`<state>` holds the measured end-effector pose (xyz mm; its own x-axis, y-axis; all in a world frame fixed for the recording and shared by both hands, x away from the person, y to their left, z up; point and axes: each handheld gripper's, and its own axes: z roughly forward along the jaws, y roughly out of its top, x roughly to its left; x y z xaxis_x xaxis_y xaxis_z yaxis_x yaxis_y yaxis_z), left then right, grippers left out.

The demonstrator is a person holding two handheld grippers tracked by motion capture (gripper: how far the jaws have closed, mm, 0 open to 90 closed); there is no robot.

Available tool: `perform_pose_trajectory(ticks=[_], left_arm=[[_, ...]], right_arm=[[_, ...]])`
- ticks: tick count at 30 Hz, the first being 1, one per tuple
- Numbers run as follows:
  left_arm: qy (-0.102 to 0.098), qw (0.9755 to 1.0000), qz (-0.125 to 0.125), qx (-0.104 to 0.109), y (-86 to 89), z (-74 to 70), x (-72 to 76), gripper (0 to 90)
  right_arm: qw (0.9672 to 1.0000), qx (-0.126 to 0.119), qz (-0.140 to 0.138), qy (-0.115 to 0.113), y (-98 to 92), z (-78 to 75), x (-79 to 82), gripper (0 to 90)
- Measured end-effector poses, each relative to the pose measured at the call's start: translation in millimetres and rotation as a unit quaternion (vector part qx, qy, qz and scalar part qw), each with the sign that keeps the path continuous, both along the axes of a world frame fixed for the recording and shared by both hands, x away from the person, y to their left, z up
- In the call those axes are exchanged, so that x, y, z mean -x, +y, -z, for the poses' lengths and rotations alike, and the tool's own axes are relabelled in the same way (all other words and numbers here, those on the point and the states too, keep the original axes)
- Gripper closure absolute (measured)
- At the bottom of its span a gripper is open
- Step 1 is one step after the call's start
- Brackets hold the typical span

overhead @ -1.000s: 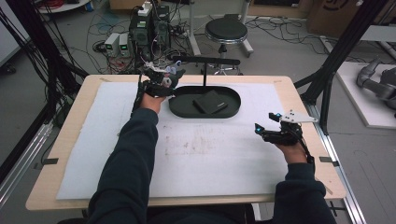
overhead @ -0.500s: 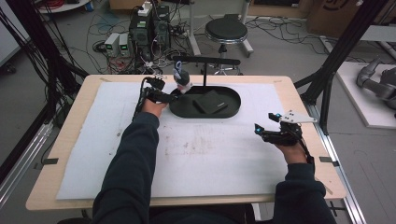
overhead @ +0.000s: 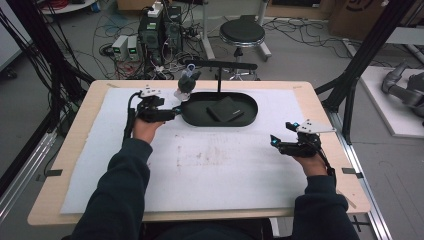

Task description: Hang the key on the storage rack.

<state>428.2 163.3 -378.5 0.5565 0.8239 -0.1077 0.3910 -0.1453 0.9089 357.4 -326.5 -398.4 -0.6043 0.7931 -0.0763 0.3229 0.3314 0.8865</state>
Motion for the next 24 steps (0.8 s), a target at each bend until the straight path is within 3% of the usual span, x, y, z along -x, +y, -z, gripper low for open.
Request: perform_pose_trajectory(ticks=[3,6,9,16,20,24], left_arm=[[-0.029,0.9995,0.007,0.011,10.0,-0.4,23.0,24.1],[-0.063,0.9980,0.002,0.008,21.9,1.9,41.8,24.2],[-0.080,0.9967,-0.002,0.014,33.4,6.0,56.9,24.2],[-0.101,0.9944,-0.025,0.017,50.4,13.7,84.6,18.8],[-0.103,0.9938,-0.032,0.026,55.7,15.2,89.3,19.7],[-0.106,0.9937,-0.031,0.020,57.5,16.4,92.7,19.7]], right_arm=[[0.9999,0.010,-0.003,0.006,0.3,2.9,0.1,21.1],[0.9998,0.017,-0.004,0.006,0.5,3.9,1.7,21.1],[0.9998,0.019,-0.003,0.007,0.1,3.9,4.3,21.1],[0.9997,0.024,0.000,0.005,0.0,3.6,7.4,21.1],[0.9997,0.025,0.002,0.003,-0.2,3.3,9.6,21.1],[0.9995,0.030,0.007,0.003,-0.3,2.3,12.7,21.1]])
